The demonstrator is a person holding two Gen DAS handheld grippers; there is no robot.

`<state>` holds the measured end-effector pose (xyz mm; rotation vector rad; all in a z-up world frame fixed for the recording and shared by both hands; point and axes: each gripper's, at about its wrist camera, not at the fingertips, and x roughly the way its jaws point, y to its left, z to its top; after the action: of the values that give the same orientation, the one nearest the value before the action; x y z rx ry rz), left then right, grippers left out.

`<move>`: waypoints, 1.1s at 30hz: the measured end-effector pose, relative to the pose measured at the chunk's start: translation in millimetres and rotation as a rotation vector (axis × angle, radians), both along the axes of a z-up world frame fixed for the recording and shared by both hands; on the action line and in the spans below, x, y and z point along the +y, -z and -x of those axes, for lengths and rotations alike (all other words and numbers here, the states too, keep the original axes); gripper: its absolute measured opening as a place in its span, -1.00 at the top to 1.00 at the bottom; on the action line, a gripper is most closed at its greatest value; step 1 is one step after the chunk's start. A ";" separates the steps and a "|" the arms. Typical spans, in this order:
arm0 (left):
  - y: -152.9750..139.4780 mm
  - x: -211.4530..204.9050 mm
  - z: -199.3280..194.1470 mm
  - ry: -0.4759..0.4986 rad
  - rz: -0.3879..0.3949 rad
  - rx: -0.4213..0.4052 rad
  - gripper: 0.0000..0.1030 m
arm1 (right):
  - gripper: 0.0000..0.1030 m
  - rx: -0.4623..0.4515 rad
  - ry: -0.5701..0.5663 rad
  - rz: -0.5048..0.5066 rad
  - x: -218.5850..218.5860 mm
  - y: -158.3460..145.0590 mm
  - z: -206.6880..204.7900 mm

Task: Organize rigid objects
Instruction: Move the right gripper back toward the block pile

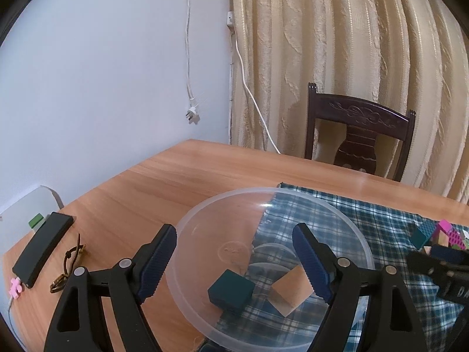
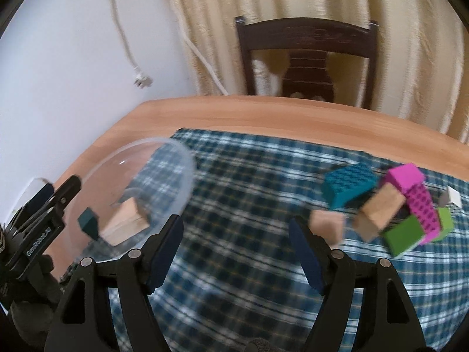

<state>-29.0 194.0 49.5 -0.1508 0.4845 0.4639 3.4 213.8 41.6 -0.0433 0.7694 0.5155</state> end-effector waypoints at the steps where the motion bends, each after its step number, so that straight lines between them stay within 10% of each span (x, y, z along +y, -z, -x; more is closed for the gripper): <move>1: 0.1 -0.1 -0.1 0.000 -0.002 0.000 -0.64 | -0.46 -0.003 0.018 0.000 -5.6 -0.4 -2.2; 33: 1.2 -16.2 -0.5 0.001 -0.084 -0.006 -0.64 | -0.46 -0.004 0.586 -0.041 -200.8 -16.3 -55.5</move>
<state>-28.5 177.8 48.3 -0.0716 0.4582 0.4818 58.9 13.1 58.0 0.2147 0.7260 -0.0264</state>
